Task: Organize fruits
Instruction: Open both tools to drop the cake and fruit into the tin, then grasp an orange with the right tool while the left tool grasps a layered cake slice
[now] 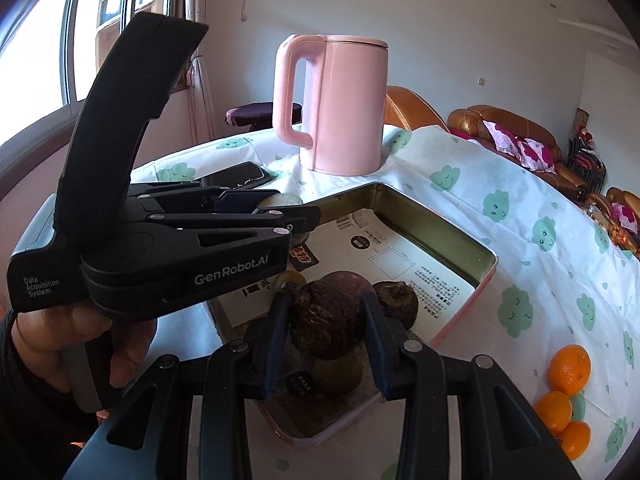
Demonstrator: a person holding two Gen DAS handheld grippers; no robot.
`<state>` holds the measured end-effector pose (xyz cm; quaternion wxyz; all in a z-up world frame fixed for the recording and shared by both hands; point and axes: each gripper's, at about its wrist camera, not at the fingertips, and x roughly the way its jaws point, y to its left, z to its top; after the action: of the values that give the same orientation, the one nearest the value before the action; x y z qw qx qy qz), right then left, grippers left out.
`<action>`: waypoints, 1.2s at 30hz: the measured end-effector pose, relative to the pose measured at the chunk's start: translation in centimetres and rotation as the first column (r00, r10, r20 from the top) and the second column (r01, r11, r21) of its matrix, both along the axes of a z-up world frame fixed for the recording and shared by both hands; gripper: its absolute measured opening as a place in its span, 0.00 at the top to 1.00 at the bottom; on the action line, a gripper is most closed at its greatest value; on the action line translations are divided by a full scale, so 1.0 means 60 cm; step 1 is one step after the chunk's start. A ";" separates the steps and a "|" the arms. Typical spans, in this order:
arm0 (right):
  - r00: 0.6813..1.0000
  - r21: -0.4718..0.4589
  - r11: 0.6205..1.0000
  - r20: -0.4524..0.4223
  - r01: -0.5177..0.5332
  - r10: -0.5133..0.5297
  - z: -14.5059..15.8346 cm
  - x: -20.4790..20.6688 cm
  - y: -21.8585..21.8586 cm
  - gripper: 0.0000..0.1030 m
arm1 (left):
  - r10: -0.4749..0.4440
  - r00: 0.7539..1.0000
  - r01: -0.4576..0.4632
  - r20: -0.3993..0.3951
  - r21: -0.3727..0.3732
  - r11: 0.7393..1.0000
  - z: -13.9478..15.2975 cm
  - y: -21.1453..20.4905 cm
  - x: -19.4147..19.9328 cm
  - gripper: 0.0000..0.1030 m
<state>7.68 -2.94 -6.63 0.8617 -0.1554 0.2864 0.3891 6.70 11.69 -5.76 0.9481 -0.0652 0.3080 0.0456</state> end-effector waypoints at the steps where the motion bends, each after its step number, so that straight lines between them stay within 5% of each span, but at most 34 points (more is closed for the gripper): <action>1: 1.000 0.012 1.000 -0.008 -0.001 0.001 0.001 0.001 -0.003 0.50 | 0.006 1.000 -0.006 0.007 0.004 1.000 0.003 -0.001 -0.002 0.40; 2: 1.000 0.025 1.000 -0.014 0.002 -0.002 0.002 0.001 -0.007 0.42 | 0.010 1.000 -0.010 0.018 0.006 1.000 0.007 -0.002 -0.006 0.27; 4: 1.000 0.040 0.999 -0.012 0.023 -0.022 0.007 0.001 -0.021 0.40 | 0.025 0.999 -0.026 0.040 0.011 1.000 0.016 -0.004 -0.014 0.22; 11: 0.986 0.074 0.984 0.031 0.164 -0.166 0.033 -0.004 -0.156 0.40 | -0.026 0.996 0.026 0.085 0.004 1.000 0.047 -0.052 -0.029 0.22; 14: 0.951 0.062 0.950 0.024 0.307 -0.309 0.032 0.018 -0.239 0.40 | -0.071 0.993 0.070 0.094 0.017 0.997 0.052 -0.098 -0.031 0.11; 20: 0.859 0.028 0.859 -0.048 0.511 -0.510 0.004 0.066 -0.353 0.40 | -0.184 0.980 0.179 0.076 0.069 0.981 0.046 -0.201 -0.026 0.10; 32: 0.877 0.007 0.890 -0.174 0.457 -0.448 -0.031 0.101 -0.344 0.40 | -0.252 0.968 0.250 0.007 0.113 0.962 0.018 -0.268 -0.003 0.10; 36: 0.872 0.027 0.899 -0.260 0.436 -0.415 -0.047 0.112 -0.348 0.50 | -0.263 0.965 0.260 0.006 0.118 0.958 0.016 -0.278 0.001 0.10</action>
<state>14.42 -23.81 -9.45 0.8894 -0.0022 0.4020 0.2178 6.75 -4.99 -4.80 0.9512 0.0306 0.3005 -0.0630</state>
